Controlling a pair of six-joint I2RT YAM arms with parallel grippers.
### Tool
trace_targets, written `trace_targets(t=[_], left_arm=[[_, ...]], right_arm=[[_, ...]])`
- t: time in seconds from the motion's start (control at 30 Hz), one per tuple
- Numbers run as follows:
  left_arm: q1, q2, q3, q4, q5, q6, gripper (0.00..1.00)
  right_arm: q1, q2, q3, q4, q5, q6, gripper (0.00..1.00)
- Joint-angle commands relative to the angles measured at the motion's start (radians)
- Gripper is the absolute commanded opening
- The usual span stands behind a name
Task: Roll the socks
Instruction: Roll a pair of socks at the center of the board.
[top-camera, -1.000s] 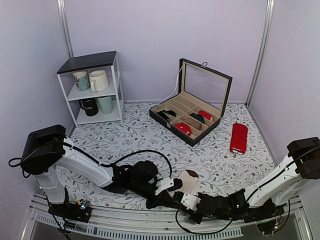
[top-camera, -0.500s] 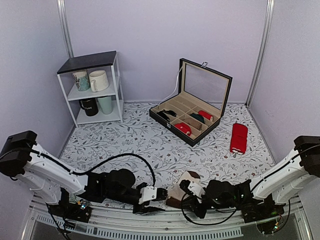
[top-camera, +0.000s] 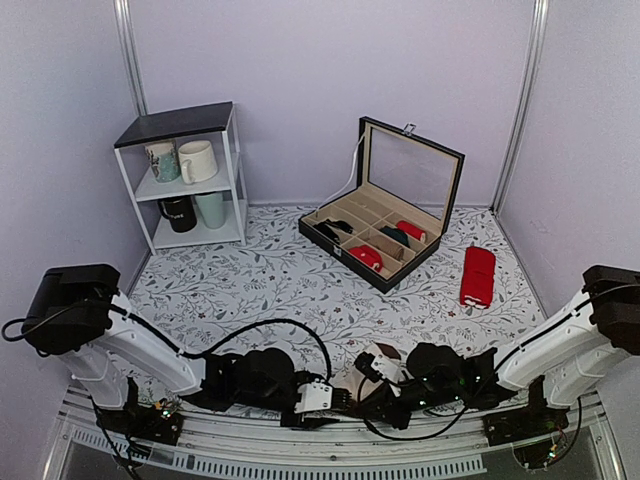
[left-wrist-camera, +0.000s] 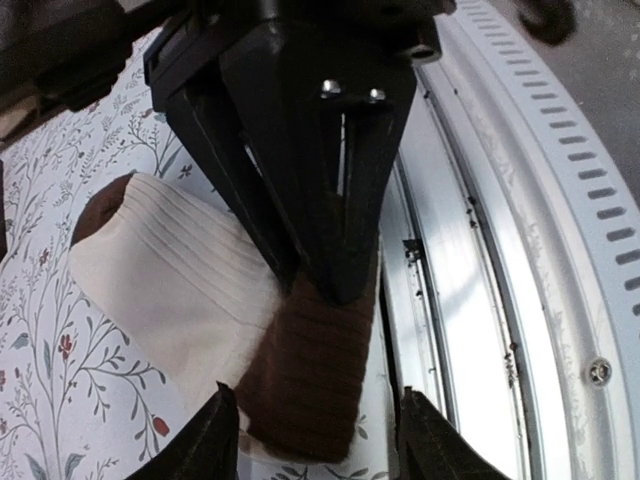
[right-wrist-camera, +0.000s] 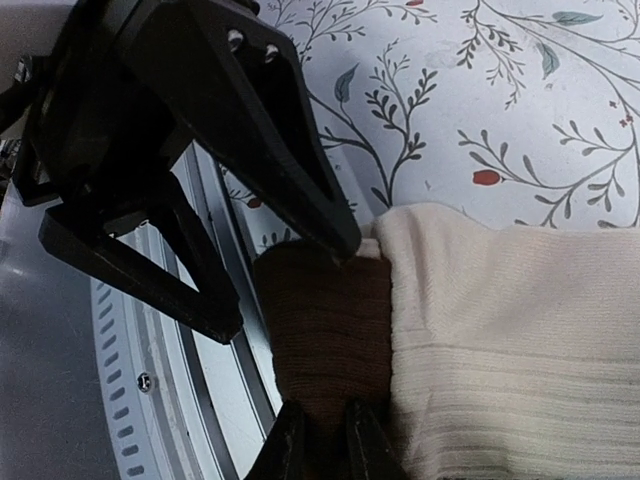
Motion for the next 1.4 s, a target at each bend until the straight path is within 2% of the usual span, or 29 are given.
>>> trace_targets(t=[0.0, 0.17, 0.3, 0.37, 0.5, 0.53, 0.57, 0.67, 0.77, 0.93, 1.07, 1.17, 1.37], left_arm=[[-0.005, 0.017, 0.014, 0.058, -0.023, 0.017, 0.55], [-0.005, 0.052, 0.018, 0.060, -0.020, 0.013, 0.54], [-0.004, 0.077, 0.027, 0.040, -0.009, -0.003, 0.49], [-0.005, 0.084, 0.030, 0.030, 0.004, -0.013, 0.40], [-0.004, 0.094, 0.040, 0.002, 0.020, -0.025, 0.11], [-0.004, 0.094, 0.041, -0.003, 0.023, -0.028, 0.00], [-0.004, 0.094, 0.045, -0.012, 0.028, -0.032, 0.00], [0.001, 0.087, 0.072, -0.079, 0.035, -0.068, 0.00], [0.019, 0.082, 0.102, -0.172, 0.060, -0.132, 0.00], [0.049, 0.109, 0.144, -0.314, 0.143, -0.241, 0.00], [0.070, 0.155, 0.164, -0.361, 0.208, -0.302, 0.00], [0.087, 0.187, 0.163, -0.361, 0.246, -0.338, 0.00], [0.101, 0.227, 0.156, -0.354, 0.305, -0.371, 0.00]], right_arm=[[-0.004, 0.063, 0.004, -0.092, -0.060, -0.001, 0.12], [-0.010, 0.078, 0.014, -0.092, -0.074, -0.013, 0.12], [-0.021, 0.083, 0.016, -0.089, -0.084, -0.019, 0.12], [-0.026, 0.094, 0.017, -0.087, -0.091, -0.021, 0.12], [-0.030, 0.111, 0.025, -0.084, -0.096, -0.020, 0.13], [-0.031, 0.114, 0.028, -0.084, -0.097, -0.019, 0.14], [-0.031, 0.114, 0.033, -0.084, -0.093, -0.018, 0.16], [-0.031, 0.083, 0.035, -0.102, -0.021, -0.008, 0.36], [-0.032, -0.023, 0.007, -0.112, 0.094, -0.019, 0.47], [-0.026, -0.239, -0.083, -0.032, 0.236, -0.109, 0.50], [0.076, -0.346, -0.152, 0.063, 0.397, -0.282, 0.53], [0.164, -0.327, -0.160, 0.102, 0.487, -0.396, 0.53], [0.279, -0.136, -0.076, 0.042, 0.606, -0.370, 0.53]])
